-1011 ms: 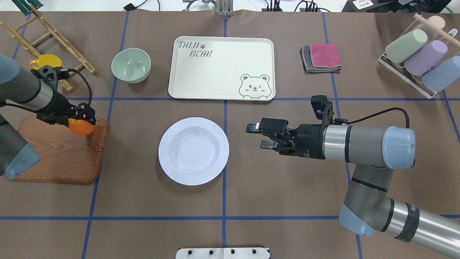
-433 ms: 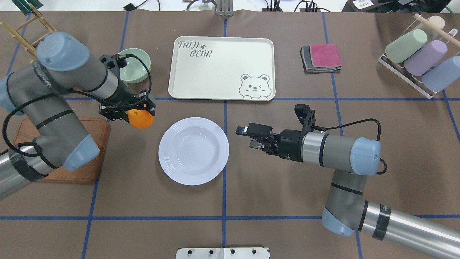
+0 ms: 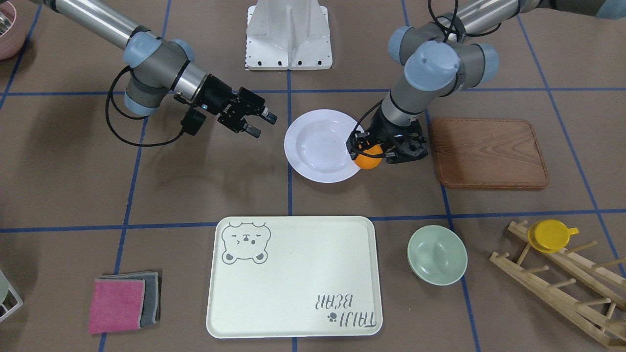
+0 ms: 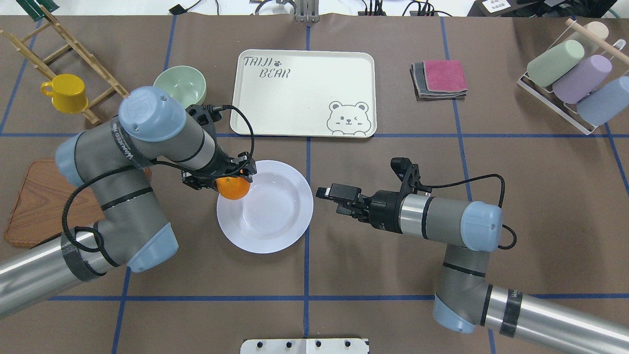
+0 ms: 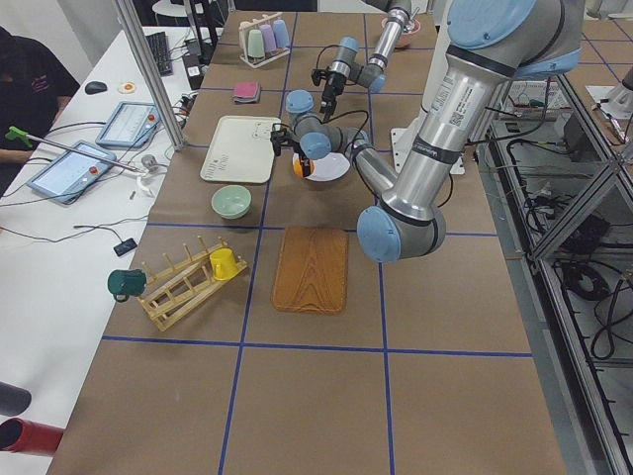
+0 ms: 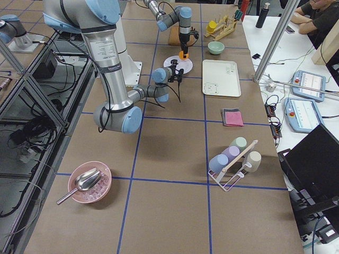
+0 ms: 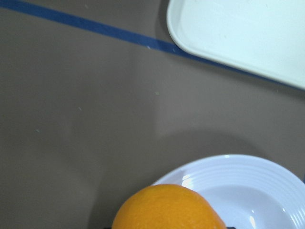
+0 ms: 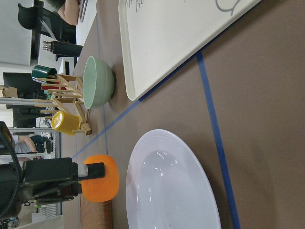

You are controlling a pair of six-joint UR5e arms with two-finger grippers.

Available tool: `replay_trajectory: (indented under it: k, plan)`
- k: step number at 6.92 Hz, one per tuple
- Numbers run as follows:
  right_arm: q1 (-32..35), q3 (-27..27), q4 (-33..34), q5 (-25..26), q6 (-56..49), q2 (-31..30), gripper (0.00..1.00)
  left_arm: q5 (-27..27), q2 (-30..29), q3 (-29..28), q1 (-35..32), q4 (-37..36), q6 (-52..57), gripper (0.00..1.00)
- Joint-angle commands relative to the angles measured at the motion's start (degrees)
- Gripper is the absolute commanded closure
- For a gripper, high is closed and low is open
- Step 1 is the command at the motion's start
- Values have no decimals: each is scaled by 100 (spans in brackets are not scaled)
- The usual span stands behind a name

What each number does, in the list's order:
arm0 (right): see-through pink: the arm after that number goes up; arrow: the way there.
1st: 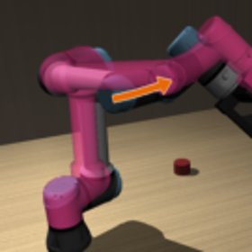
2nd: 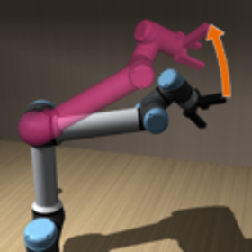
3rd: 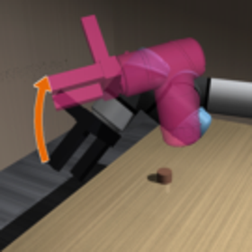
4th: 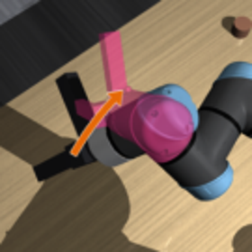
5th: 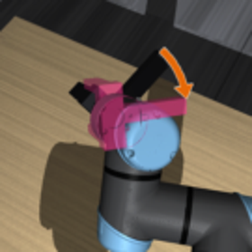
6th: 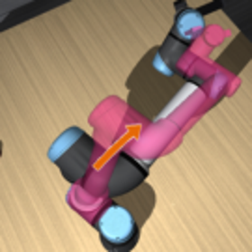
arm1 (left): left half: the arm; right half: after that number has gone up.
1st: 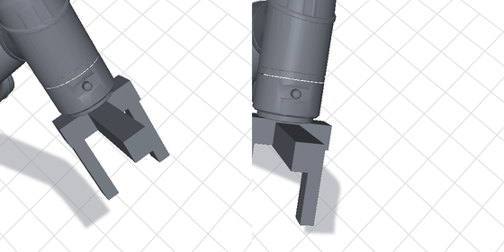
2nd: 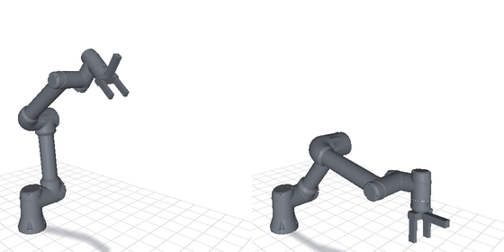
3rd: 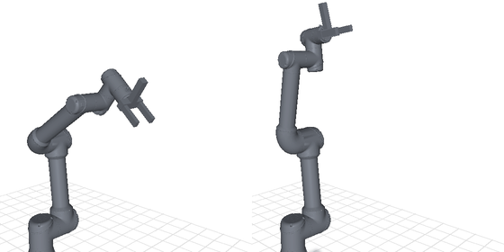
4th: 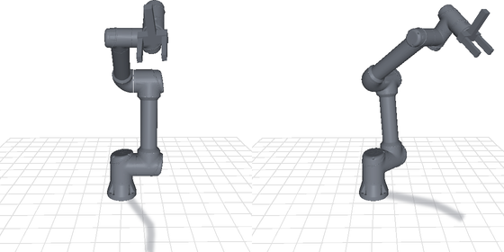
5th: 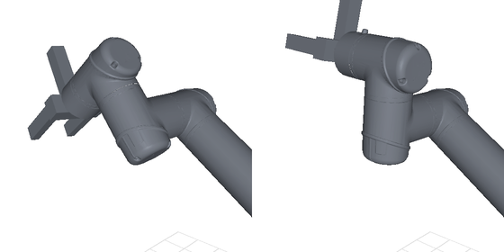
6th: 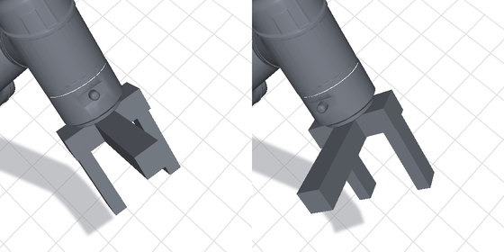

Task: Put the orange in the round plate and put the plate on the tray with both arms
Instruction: 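Carry the orange onto the white plate with the left gripper while the right nears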

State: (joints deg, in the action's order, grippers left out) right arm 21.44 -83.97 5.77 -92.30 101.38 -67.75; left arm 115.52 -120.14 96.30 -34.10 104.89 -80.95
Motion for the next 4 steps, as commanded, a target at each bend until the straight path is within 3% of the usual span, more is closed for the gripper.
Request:
replay_trajectory:
  k: [1,2,3,4]
  plan:
    - [-175,47,3,168,-66,34,0,-153,-36,3,263,5,-70,29]
    - [-193,56,3,177,-57,34,0,-205,-53,-6,368,5,-79,23]
    - [-245,82,12,273,-66,34,0,-266,-45,12,387,13,-70,2]
    - [-272,100,55,352,-66,86,0,-380,-36,12,378,14,-70,1]
